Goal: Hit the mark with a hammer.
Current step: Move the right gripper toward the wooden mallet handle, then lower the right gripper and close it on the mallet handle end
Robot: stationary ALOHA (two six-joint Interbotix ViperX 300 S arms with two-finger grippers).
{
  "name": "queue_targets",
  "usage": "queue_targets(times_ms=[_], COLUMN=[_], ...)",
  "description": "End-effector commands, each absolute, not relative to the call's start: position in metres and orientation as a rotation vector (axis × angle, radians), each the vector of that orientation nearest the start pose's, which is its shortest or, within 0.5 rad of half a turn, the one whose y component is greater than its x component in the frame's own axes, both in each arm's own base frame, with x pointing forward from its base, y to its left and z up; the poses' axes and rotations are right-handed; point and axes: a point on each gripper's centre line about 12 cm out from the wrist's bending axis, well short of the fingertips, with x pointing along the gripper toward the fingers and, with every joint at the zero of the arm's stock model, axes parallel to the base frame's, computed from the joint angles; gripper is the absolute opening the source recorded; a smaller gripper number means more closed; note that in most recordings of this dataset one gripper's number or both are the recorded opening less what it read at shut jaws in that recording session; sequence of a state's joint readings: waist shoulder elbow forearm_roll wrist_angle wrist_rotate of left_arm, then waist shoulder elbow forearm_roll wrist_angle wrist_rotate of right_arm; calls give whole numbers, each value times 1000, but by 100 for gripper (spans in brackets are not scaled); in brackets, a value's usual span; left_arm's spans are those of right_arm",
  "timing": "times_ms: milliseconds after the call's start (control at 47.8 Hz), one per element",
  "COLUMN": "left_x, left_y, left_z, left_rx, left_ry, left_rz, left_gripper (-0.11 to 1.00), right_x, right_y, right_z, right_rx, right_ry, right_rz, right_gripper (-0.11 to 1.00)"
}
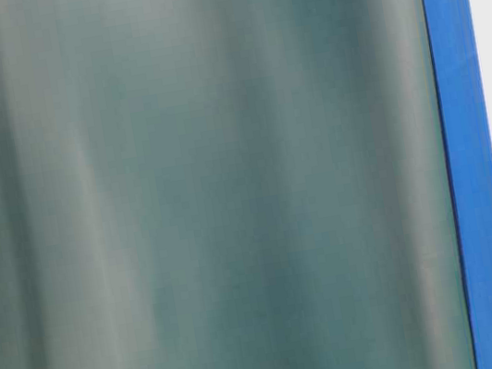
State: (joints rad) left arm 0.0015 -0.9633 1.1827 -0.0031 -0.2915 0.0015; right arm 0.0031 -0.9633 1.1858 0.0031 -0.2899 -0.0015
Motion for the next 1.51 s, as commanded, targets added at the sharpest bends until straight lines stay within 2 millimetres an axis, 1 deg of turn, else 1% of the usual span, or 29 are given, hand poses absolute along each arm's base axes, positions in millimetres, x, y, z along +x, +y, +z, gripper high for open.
queue_targets(times_ms=[0, 126, 397, 481, 544, 628, 669, 774, 921, 962, 983, 1025, 1109, 1213, 1339, 1485], left_x=[200, 201, 201, 202, 202, 201, 201, 201, 201, 201, 201, 201, 201, 201, 200, 200], left_y=[-1, -1, -1, -1, -1, -1, -1, -1, -1, -1, -1, -1, -1, -1, -1, -1], left_z=[297, 295, 294, 294, 293, 293, 292, 293, 291, 291, 291, 291, 290, 289, 287, 286], left_rx=[-23, -23, -23, -23, -24, -24, -24, -23, -23, -23, -24, -24, -24, -24, -24, -24], left_ry=[-81, -67, -64, -63, -61, -61, -58, -61, -57, -55, -55, -55, -52, -51, -44, -43], left_rz=[-4, -4, -4, -4, -2, -3, -2, -2, -2, -3, -2, -2, -2, -2, -3, -2], left_gripper=[0, 0, 0, 0, 0, 0, 0, 0, 0, 0, 0, 0, 0, 0, 0, 0], right_x=[202, 209, 234, 245, 253, 266, 272, 288, 310, 319, 323, 332, 347, 364, 383, 398], right_y=[0, 4, 28, 35, 39, 43, 43, 47, 64, 71, 74, 79, 87, 98, 109, 114], right_z=[301, 301, 302, 298, 294, 287, 282, 271, 253, 246, 244, 236, 221, 202, 178, 157], right_rx=[6, 20, 94, 109, 130, 167, 190, 252, 289, 298, 305, 326, 351, 378, 401, 421], right_ry=[-95, -52, 19, 48, 67, 90, 104, 151, 227, 256, 262, 286, 325, 369, 418, 442], right_rz=[-1, 21, 116, 138, 147, 149, 142, 132, 151, 156, 157, 151, 140, 126, 106, 78], right_gripper=[0, -6, -6, -6, -4, 4, 10, 36, 79, 90, 92, 92, 88, 87, 87, 87])
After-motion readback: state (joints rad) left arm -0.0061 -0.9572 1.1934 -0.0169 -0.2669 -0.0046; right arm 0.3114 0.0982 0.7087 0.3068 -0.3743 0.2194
